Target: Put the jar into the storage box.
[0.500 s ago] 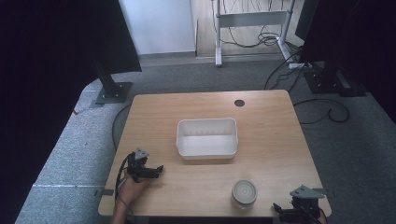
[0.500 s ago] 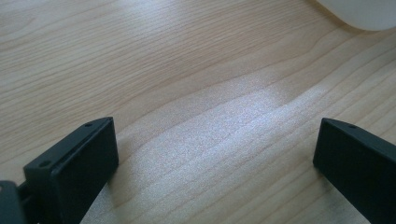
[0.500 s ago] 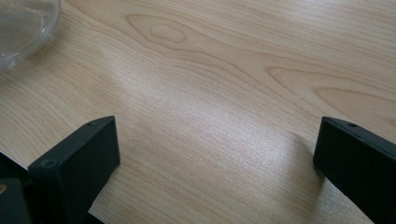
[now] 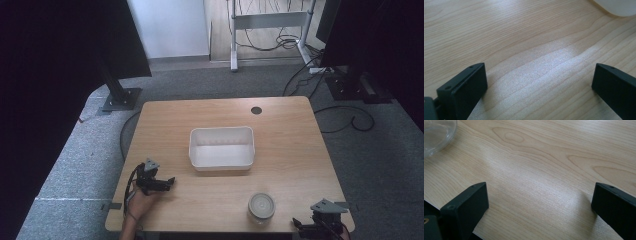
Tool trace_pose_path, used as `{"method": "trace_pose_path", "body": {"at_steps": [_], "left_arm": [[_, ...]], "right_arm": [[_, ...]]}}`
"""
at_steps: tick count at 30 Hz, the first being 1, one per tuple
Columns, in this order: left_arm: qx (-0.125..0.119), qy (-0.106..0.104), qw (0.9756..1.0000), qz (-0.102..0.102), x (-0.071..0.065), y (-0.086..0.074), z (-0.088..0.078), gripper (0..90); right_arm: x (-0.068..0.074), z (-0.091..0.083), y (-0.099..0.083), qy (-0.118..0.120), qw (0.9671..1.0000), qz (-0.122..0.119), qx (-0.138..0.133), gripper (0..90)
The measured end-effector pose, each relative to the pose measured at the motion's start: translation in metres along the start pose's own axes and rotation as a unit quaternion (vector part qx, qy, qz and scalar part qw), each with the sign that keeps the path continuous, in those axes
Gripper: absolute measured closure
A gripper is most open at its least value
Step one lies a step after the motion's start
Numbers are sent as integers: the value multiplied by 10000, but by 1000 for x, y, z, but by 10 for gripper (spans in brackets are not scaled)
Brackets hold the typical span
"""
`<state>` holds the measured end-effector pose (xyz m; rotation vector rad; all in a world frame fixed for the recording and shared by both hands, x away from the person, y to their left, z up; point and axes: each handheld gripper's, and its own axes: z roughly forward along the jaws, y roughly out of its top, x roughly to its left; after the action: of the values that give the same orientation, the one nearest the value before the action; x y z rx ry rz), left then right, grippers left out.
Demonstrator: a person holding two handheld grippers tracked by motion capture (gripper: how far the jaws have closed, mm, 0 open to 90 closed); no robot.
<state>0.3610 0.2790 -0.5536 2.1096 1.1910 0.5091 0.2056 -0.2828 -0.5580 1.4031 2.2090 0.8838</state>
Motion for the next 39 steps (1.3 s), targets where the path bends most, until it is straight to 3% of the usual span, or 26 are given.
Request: {"method": "trace_pose_path", "body": {"at_steps": [14,39], "left_arm": [[0,0,10000,1,0,0,0,0],[-2,-1,10000,0,0,0,0,0]], "right_arm": [[8,-7,6,134,9998,-78,-130,14],[36,-11,19,551,9966,-488,-367,10]]}}
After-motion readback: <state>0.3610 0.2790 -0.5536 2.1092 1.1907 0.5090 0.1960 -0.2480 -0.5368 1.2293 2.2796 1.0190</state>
